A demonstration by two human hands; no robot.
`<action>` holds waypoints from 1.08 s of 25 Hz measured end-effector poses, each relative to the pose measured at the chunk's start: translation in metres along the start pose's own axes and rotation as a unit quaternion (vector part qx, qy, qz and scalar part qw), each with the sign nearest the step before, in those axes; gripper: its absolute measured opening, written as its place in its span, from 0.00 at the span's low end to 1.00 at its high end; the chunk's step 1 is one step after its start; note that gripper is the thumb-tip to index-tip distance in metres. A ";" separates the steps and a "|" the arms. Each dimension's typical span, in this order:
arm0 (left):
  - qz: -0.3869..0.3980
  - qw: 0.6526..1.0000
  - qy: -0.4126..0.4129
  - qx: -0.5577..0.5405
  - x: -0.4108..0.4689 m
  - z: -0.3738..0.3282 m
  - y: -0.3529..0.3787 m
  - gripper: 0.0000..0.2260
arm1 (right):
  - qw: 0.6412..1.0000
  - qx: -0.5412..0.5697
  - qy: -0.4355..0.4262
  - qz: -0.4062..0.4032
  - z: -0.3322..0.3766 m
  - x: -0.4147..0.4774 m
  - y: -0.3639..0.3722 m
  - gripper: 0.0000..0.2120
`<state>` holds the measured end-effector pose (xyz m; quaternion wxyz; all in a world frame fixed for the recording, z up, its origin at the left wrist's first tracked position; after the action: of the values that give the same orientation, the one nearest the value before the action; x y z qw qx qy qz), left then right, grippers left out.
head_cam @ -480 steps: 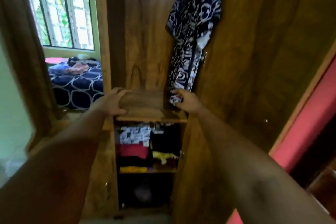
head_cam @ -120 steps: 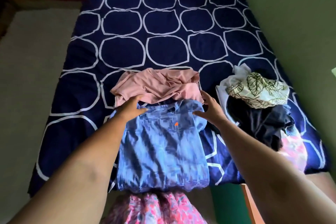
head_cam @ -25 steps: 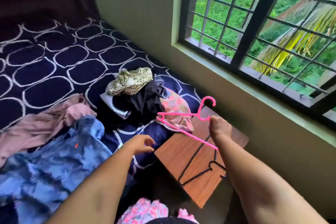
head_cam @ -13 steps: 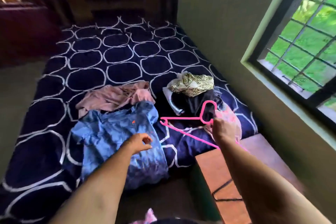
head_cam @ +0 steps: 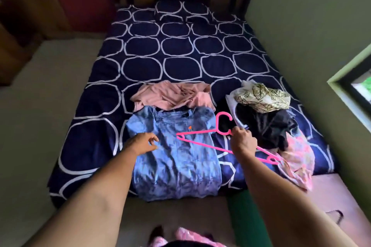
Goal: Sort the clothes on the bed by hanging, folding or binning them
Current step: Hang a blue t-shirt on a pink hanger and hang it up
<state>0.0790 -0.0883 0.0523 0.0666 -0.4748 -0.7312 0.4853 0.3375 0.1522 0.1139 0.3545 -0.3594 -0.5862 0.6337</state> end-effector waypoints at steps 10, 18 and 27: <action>-0.006 0.999 -0.048 -0.016 0.030 -0.007 -0.006 0.12 | 0.995 0.035 -0.074 0.049 0.035 0.077 0.018 0.11; -0.051 0.993 -0.101 0.014 0.080 -0.007 -0.017 0.08 | 0.982 0.114 -0.097 0.114 0.055 0.128 0.059 0.14; -0.024 0.976 -0.054 0.211 0.185 0.054 0.010 0.13 | 0.979 0.117 -0.102 0.129 0.068 0.151 0.144 0.13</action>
<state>-0.0445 0.0180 -0.0505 0.1371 -0.4052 -0.6261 0.6520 0.2002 0.2412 -0.0321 0.2478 -0.3219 -0.4898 0.7714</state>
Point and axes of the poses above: each hand's wrist, its own x-axis towards the middle knuckle, its own y-axis out of the palm, z = x × y, the point moved 1 cm from there along x, towards the middle knuckle, and after that the axes turned 1 degree about -z, right-handed, at the moved point
